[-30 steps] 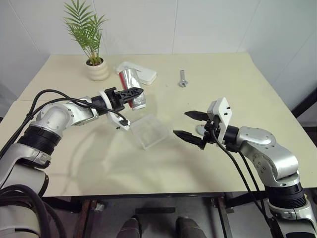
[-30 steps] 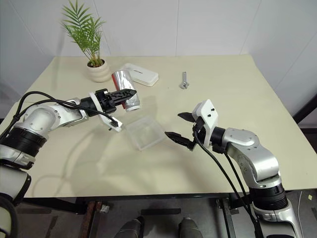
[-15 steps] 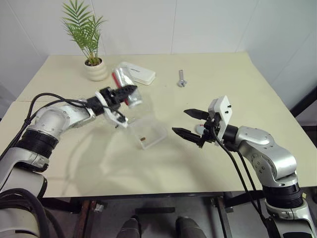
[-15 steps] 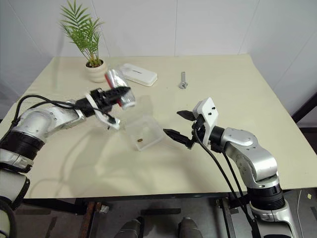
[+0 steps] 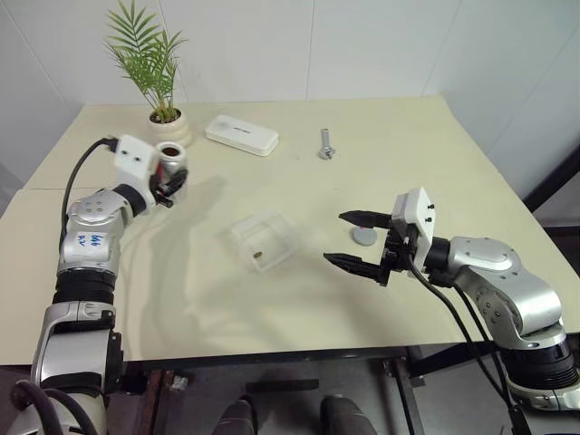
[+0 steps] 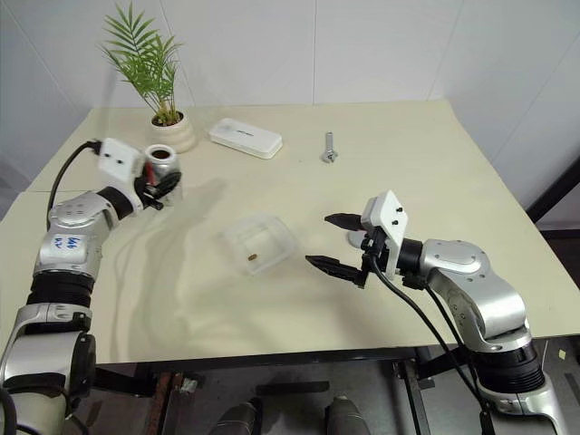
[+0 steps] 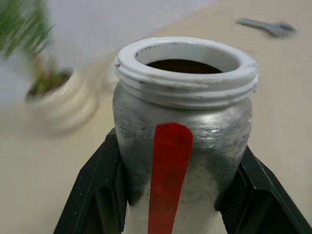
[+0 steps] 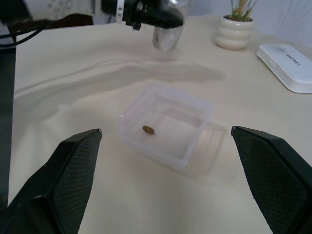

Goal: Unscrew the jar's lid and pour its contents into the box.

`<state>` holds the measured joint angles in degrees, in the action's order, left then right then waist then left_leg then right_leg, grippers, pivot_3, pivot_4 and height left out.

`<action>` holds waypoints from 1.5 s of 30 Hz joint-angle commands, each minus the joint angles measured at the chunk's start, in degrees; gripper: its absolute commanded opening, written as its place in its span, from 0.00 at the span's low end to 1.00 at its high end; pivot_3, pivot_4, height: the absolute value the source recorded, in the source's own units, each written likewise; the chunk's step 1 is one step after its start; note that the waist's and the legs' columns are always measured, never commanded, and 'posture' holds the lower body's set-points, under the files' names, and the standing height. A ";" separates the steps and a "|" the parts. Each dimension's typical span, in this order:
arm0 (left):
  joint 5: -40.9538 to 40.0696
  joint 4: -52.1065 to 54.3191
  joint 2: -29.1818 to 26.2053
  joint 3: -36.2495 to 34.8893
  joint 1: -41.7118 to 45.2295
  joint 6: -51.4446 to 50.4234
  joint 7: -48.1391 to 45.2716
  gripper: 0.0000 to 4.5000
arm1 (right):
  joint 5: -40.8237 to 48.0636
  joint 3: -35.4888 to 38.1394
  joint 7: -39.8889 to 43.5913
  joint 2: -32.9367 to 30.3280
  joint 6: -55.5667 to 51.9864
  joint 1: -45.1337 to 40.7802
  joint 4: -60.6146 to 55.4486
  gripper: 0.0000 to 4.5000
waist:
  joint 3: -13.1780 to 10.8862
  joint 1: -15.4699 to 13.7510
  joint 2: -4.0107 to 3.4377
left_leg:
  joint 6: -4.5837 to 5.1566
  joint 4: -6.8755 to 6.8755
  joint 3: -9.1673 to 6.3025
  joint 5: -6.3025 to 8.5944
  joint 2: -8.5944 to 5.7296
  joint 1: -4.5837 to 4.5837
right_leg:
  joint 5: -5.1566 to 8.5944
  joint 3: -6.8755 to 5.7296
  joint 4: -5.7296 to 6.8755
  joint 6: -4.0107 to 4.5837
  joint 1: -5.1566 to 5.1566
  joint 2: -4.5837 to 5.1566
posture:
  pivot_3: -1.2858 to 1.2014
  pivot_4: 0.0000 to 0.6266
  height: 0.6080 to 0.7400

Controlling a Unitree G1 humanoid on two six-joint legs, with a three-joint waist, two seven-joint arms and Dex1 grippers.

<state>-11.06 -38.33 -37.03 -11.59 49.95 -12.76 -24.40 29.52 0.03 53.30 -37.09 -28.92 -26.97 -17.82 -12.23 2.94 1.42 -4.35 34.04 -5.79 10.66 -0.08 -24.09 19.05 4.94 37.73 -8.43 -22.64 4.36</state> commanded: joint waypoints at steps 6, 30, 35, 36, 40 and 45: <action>-3.62 -14.40 -1.08 -11.46 2.08 10.49 8.51 0.43 | -2.94 0.22 5.11 -1.12 8.16 -0.74 3.62 1.00 | 0.02 -0.08 0.07 | -0.01 0.05 -0.02 -0.01 -0.01 0.00 | -0.03 -0.01 -0.02 -0.03 0.03 0.01 | 0.52 0.24 1.00; -5.45 -15.13 -2.85 -12.92 -10.93 21.57 -1.54 0.99 | -2.27 0.61 2.77 2.51 7.13 -2.36 3.79 1.00 | 0.03 -1.11 0.08 | -0.01 0.01 0.00 0.00 -0.01 0.01 | -0.04 -0.01 -0.08 -0.01 0.04 0.02 | 0.52 0.24 1.00; -6.27 -2.24 -2.99 -13.66 -21.10 16.67 -1.51 0.99 | -0.54 1.73 2.15 2.41 5.69 -1.12 1.38 1.00 | 0.03 -0.87 0.07 | -0.01 -0.05 0.01 0.00 0.02 0.02 | -0.03 0.01 -0.11 0.00 0.04 0.03 | 0.52 0.24 1.00; -7.03 0.88 -3.23 -13.54 -23.12 13.70 -2.56 0.99 | -0.45 1.94 1.99 2.34 5.71 -0.88 1.05 1.00 | 0.03 -0.90 0.07 | -0.01 -0.06 0.01 0.00 0.02 0.02 | -0.03 0.01 -0.11 0.01 0.04 0.03 | 0.52 0.24 1.00; -6.14 13.73 -7.34 -11.34 -31.98 8.51 -9.24 0.99 | -0.50 2.65 2.18 0.80 5.75 0.34 -0.14 1.00 | 0.03 -1.10 0.09 | -0.02 -0.07 0.01 0.00 0.03 0.02 | -0.05 0.00 -0.12 0.08 0.05 0.03 | 0.52 0.24 1.00; -4.86 23.25 -10.37 -9.04 -36.55 17.40 -17.42 0.99 | -3.49 4.41 3.02 -1.38 11.90 1.45 2.25 1.00 | 0.05 -1.46 0.05 | -0.01 -0.15 0.08 0.00 0.08 0.04 | -0.11 -0.03 -0.36 0.27 0.07 0.05 | 0.52 0.24 1.00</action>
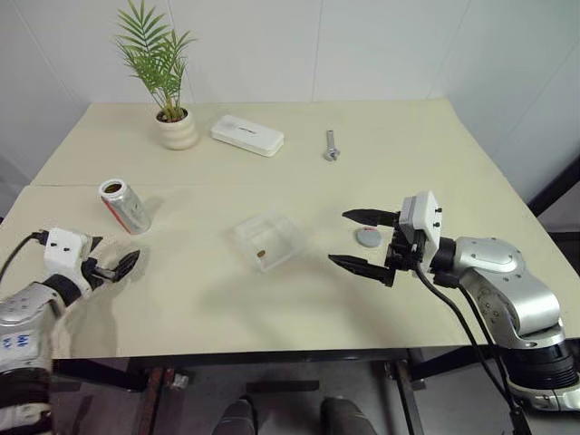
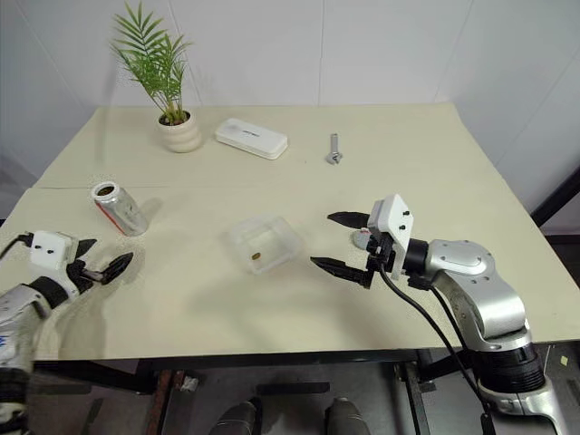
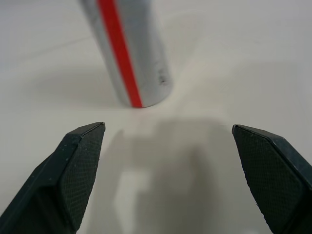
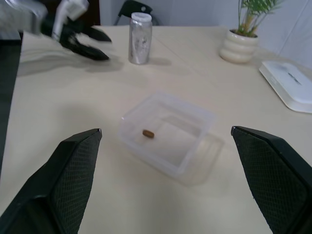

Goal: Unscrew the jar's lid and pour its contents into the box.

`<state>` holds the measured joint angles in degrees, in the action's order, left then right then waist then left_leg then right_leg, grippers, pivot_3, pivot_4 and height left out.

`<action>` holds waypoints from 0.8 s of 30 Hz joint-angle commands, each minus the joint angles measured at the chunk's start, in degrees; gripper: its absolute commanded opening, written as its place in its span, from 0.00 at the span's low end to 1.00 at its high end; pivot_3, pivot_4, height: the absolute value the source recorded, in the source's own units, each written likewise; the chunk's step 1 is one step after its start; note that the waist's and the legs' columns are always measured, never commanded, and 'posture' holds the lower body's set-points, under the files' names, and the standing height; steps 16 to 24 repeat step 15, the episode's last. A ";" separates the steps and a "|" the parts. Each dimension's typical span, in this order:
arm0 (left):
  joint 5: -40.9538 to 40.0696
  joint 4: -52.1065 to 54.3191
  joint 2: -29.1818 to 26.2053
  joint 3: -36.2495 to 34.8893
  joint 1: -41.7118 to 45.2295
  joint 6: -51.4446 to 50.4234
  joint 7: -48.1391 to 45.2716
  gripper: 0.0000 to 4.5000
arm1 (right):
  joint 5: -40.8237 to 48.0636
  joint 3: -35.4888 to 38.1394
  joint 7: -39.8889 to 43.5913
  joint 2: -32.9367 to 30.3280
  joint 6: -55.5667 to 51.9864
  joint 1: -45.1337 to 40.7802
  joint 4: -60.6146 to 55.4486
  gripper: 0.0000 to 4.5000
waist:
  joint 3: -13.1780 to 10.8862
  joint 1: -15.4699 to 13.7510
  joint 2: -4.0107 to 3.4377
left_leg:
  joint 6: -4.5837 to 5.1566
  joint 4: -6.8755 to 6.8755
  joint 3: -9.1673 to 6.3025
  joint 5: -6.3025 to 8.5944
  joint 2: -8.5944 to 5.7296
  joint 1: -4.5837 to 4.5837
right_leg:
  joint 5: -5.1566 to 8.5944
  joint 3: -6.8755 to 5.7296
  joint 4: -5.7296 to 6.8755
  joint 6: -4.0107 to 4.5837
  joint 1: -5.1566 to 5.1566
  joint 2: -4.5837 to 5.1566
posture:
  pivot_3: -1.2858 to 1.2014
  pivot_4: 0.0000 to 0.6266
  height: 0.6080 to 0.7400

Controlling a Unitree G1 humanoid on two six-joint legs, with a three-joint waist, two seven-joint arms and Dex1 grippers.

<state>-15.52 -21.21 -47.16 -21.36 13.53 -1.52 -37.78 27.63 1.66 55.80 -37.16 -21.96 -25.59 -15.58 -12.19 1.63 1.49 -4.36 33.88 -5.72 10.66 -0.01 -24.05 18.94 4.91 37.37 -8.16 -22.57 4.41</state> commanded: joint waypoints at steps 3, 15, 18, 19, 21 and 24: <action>-4.03 12.08 -0.75 2.25 0.68 5.25 -10.51 0.99 | -0.68 4.45 1.63 -3.44 4.05 1.73 0.77 1.00 | 0.03 -0.22 -0.06 | 0.09 -0.11 0.06 -0.06 0.03 0.00 | 0.03 -0.06 -0.49 0.43 0.18 0.06 | 0.52 0.24 1.00; -10.36 25.15 -1.60 4.99 -0.94 -2.38 -21.40 0.99 | 1.42 10.22 4.59 -9.51 4.03 11.27 -2.37 1.00 | 0.03 0.66 -0.07 | 0.13 -0.58 0.26 -0.06 0.28 0.03 | -0.22 0.00 -0.72 0.10 0.03 -0.13 | 0.52 0.24 1.00; -10.36 25.15 -1.60 4.99 -0.94 -2.38 -21.40 0.99 | 1.42 10.22 4.59 -9.51 4.03 11.27 -2.37 1.00 | 0.03 0.66 -0.07 | 0.13 -0.58 0.26 -0.06 0.28 0.03 | -0.22 0.00 -0.72 0.10 0.03 -0.13 | 0.52 0.24 1.00; -10.36 25.15 -1.60 4.99 -0.94 -2.38 -21.40 0.99 | 1.42 10.22 4.59 -9.51 4.03 11.27 -2.37 1.00 | 0.03 0.66 -0.07 | 0.13 -0.58 0.26 -0.06 0.28 0.03 | -0.22 0.00 -0.72 0.10 0.03 -0.13 | 0.52 0.24 1.00; -10.36 25.15 -1.60 4.99 -0.94 -2.38 -21.40 0.99 | 1.42 10.22 4.59 -9.51 4.03 11.27 -2.37 1.00 | 0.03 0.66 -0.07 | 0.13 -0.58 0.26 -0.06 0.28 0.03 | -0.22 0.00 -0.72 0.10 0.03 -0.13 | 0.52 0.24 1.00; -10.36 25.15 -1.60 4.99 -0.94 -2.38 -21.40 0.99 | 1.42 10.22 4.59 -9.51 4.03 11.27 -2.37 1.00 | 0.03 0.66 -0.07 | 0.13 -0.58 0.26 -0.06 0.28 0.03 | -0.22 0.00 -0.72 0.10 0.03 -0.13 | 0.52 0.24 1.00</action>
